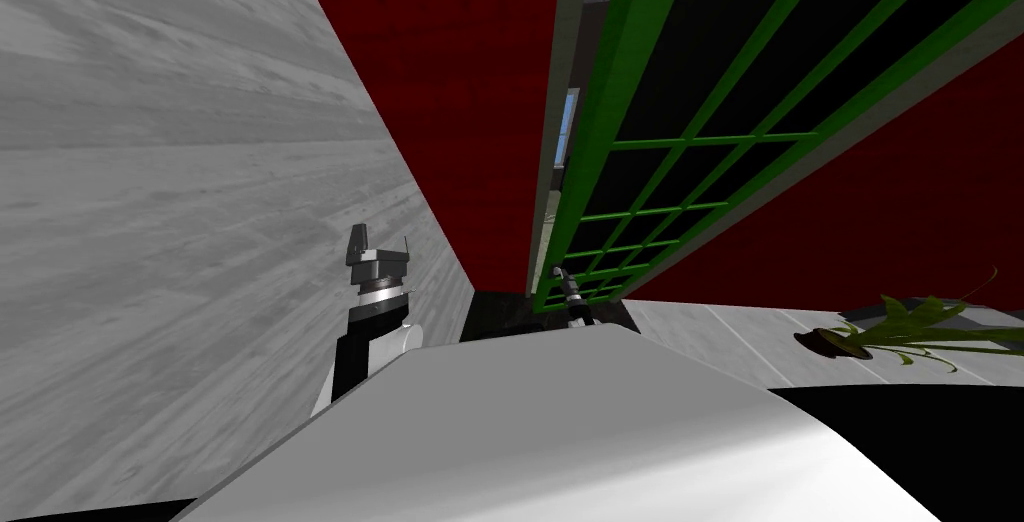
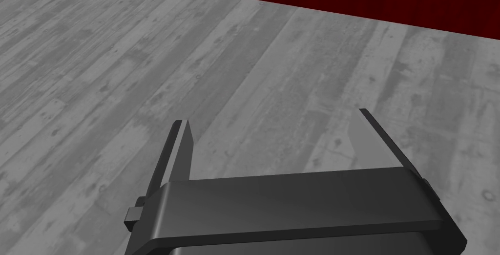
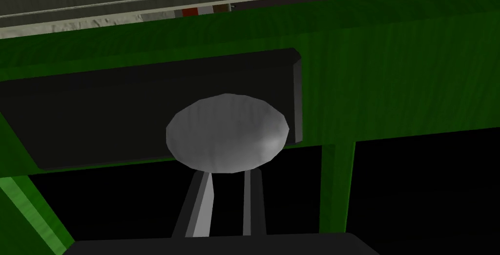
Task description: Pull the door open
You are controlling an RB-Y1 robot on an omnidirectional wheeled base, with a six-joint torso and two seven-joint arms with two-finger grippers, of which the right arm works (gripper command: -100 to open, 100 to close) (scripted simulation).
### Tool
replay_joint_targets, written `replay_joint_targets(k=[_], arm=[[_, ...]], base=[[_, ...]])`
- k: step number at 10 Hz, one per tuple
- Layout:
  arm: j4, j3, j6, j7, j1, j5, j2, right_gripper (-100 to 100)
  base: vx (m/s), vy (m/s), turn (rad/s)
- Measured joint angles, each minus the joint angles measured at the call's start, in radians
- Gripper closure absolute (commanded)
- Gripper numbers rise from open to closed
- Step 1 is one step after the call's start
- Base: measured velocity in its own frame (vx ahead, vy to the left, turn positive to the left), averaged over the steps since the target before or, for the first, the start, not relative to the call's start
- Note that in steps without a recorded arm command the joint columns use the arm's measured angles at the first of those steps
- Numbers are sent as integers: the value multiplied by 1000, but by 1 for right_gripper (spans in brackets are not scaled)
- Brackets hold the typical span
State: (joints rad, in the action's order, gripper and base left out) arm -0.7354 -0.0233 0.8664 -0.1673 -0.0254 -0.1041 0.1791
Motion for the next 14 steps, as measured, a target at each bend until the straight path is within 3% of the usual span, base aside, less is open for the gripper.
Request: replay_joint_targets(k=[3, 4, 14], arm=[[-8, -9, -8, -81, -6, -27, 6, 100], [-12, -12, -14, -101, -10, -32, 8, -100], [-28, -54, -10, -346, -20, -136, 24, -100]], base=[[-35, -8, 34], [-26, -18, 33], [-44, 2, 64]])
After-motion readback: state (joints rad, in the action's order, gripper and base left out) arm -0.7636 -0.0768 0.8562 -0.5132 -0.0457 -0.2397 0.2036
